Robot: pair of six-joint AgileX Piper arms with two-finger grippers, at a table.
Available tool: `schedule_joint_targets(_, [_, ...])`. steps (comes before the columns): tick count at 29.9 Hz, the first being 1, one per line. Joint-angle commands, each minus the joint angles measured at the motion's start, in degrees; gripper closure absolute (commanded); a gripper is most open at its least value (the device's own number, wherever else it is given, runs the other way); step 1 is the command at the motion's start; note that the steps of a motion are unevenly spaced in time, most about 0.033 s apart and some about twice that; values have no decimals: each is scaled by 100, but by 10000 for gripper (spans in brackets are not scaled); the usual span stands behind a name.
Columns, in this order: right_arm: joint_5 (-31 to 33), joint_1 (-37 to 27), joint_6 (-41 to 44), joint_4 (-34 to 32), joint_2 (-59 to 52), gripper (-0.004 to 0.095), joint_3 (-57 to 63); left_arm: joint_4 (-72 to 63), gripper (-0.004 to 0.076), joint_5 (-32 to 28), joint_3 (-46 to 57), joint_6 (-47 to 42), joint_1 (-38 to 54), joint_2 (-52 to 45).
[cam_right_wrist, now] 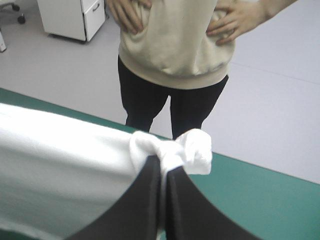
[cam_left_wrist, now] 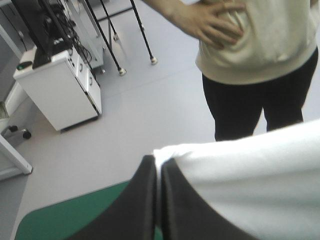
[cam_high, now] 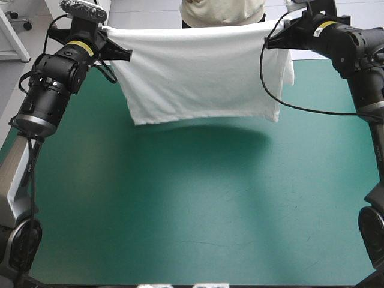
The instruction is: Fold the cloth
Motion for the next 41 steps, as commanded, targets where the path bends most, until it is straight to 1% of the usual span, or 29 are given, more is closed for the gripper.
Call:
schedule_joint_targets(1, [-191, -83, -32, -50, -19, 925, -473, 307, 733, -614, -455, -288, -4, -60])
schedule_joint_targets(2, [-44, -83, -62, -50, 38, 925, -473, 246, 733, -572, -441, -288, -4, -3])
schedule_joint_targets(4, [316, -83, -97, -19, 173, 925, -473, 126, 733, -280, -406, -288, -4, 67])
schedule_joint_targets(5, [546, -83, -153, 38, 265, 925, -447, 28, 733, -15, -396, -288, -4, 121])
schedule_joint_targets(7, [746, -83, -388, 287, 399, 925, -232, -95, 733, 466, -278, -288, -4, 238])
schedule_joint_targets(11, [734, -83, -676, 880, 433, 925, 711, -340, 733, 698, 447, -259, -4, 331])
schedule_joint_targets(14, [765, -83, -874, 1170, 406, 925, 1419, -514, 733, 812, 1072, -248, -4, 309])
schedule_joint_targets(17, [808, -83, -1119, 1489, 282, 924, 2124, -898, 733, 1142, 1516, 58, -4, 308])
schedule_joint_targets(21, [886, -83, -1161, 1503, -63, 925, 2902, -1283, 733, 1546, 1911, 476, -4, 193])
schedule_joint_targets(23, [917, -83, -1191, 1410, -306, 925, 3315, -1392, 733, 1847, 2032, 675, -4, 116])
schedule_joint_targets(25, [906, -83, -1205, 1415, -601, 925, 3797, -1368, 733, 2271, 2151, 867, -4, 40])
schedule_joint_targets(28, [880, -83, -1205, 1415, -1006, 925, 4486, -1337, 733, 2689, 2440, 1053, -4, -138])
schedule_joint_targets(32, [753, -83, -1205, 1435, -1484, 925, 5308, -1511, 733, 2772, 3017, 1069, -4, -552])
schedule_joint_targets(36, [784, -83, -1108, 1435, -1799, 925, 5859, -2060, 733, 2785, 3614, 1148, -4, -1035])
schedule_joint_targets(41, [819, -83, -976, 1435, -2210, 925, 6423, -2919, 733, 2765, 4377, 1665, -4, -1494])
